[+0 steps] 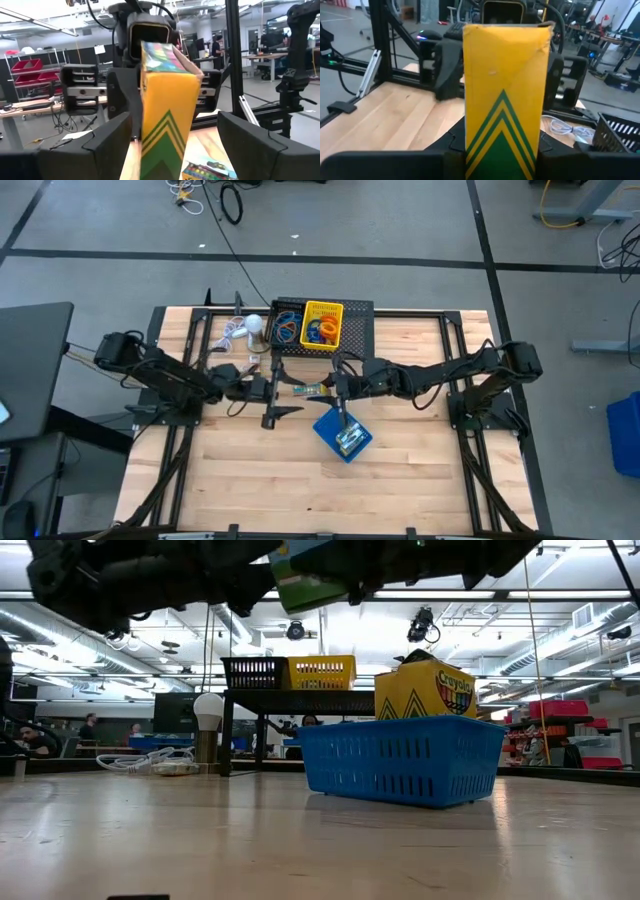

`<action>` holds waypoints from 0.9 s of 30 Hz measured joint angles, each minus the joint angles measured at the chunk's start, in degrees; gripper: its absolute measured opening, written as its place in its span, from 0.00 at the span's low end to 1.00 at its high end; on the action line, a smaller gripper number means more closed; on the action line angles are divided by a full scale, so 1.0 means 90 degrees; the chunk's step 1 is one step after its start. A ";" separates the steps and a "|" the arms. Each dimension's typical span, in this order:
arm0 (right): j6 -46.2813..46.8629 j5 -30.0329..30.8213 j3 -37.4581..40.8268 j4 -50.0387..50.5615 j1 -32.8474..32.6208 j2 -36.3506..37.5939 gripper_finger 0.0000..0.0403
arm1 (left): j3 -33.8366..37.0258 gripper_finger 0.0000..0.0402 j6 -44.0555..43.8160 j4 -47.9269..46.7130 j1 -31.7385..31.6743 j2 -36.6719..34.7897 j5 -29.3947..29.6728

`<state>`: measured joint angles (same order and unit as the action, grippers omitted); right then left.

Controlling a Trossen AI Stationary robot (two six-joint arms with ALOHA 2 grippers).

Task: Pick & Place Office Desk Supplies
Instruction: Put the big yellow crayon box into the blue basket

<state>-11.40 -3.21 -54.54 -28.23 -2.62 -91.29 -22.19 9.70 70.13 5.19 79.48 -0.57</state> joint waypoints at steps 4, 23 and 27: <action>-0.0033 -0.0130 0.0000 -0.0142 0.0038 0.0000 0.24 | -0.0306 0.73 0.0019 -0.0054 -0.0096 0.0337 -0.0163; -0.0122 -0.0133 -0.0005 0.0435 0.0021 0.0095 0.29 | -0.0400 0.38 0.0526 -0.0285 -0.0201 0.0464 -0.0043; -0.0156 0.0324 -0.0033 0.1304 -0.0115 0.0482 0.51 | -0.0377 0.30 0.0541 -0.0507 -0.0207 0.0443 -0.0071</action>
<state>-12.80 -0.30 -54.84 -16.50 -3.66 -86.94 -25.58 14.57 65.56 3.33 83.46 -1.21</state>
